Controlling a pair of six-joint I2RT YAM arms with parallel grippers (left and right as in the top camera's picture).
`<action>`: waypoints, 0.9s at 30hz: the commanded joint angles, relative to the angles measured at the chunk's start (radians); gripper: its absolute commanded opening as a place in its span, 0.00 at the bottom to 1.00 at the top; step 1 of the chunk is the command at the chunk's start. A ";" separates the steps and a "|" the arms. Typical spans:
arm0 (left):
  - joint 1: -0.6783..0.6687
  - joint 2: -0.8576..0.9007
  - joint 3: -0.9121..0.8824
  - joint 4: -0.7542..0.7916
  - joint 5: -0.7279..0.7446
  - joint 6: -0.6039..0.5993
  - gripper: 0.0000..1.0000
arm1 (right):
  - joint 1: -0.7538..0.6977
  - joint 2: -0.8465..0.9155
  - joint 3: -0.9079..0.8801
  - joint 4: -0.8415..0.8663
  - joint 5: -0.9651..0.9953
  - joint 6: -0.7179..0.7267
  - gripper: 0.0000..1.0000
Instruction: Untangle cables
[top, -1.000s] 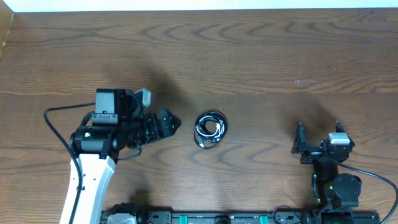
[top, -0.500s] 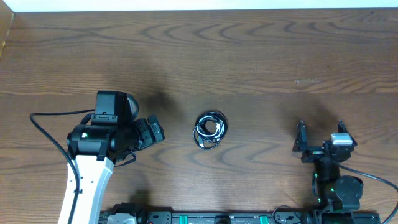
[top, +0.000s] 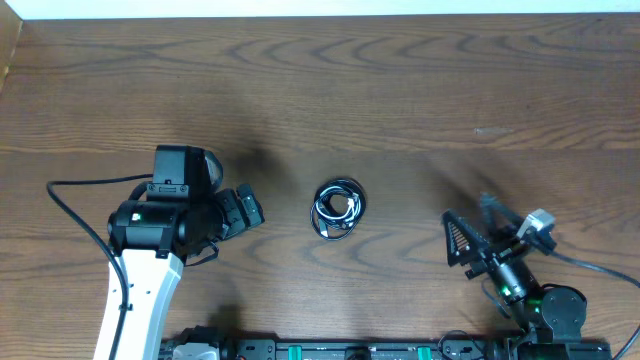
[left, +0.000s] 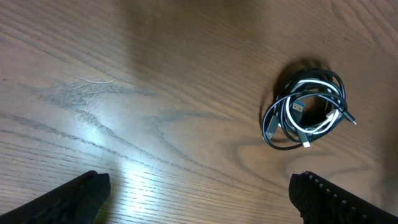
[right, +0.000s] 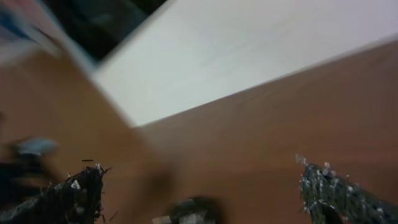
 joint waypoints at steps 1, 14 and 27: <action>-0.002 -0.005 0.021 -0.001 -0.013 -0.006 0.98 | 0.004 -0.005 -0.001 0.053 -0.189 0.353 0.99; -0.002 -0.005 0.020 -0.047 -0.013 -0.006 0.98 | -0.019 -0.005 0.381 -0.061 -0.333 0.088 0.99; -0.002 -0.005 0.020 -0.049 -0.013 -0.005 0.98 | -0.033 0.026 0.809 -0.988 0.003 -0.282 0.99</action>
